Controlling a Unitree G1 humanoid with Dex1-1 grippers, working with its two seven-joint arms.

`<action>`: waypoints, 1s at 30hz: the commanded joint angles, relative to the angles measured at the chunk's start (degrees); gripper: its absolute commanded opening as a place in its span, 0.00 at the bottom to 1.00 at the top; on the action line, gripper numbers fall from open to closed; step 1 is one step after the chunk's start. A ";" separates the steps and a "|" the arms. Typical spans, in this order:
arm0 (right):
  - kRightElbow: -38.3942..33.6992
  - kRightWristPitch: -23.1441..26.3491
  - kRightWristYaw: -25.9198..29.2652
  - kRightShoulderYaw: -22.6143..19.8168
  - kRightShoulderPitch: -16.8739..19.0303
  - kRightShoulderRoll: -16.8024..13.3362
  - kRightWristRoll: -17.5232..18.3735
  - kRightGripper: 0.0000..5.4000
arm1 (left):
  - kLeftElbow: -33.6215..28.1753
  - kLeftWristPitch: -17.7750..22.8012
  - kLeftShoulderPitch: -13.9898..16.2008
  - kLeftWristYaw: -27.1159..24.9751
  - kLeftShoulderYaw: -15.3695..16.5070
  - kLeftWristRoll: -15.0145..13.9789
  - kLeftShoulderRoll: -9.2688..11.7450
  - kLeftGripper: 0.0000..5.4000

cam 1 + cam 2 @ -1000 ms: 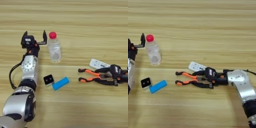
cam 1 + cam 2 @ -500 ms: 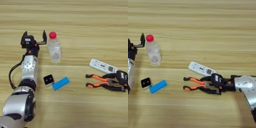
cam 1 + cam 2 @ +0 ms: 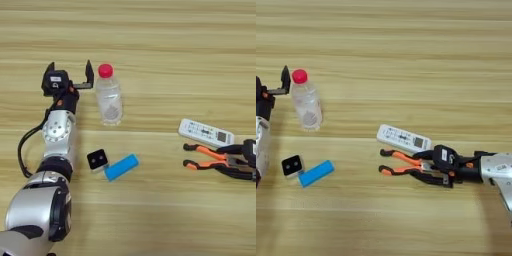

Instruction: Move the objects on the table

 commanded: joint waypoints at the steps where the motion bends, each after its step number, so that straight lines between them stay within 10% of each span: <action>1: 1.16 0.09 -0.60 0.79 -0.79 0.44 -1.39 0.48 | 0.74 -0.26 -1.18 0.14 0.07 0.78 0.49 1.00; 30: -21.45 8.58 -2.75 -4.83 -2.20 4.58 15.32 0.99 | 1.74 -0.36 -1.65 0.00 0.21 0.64 0.60 1.00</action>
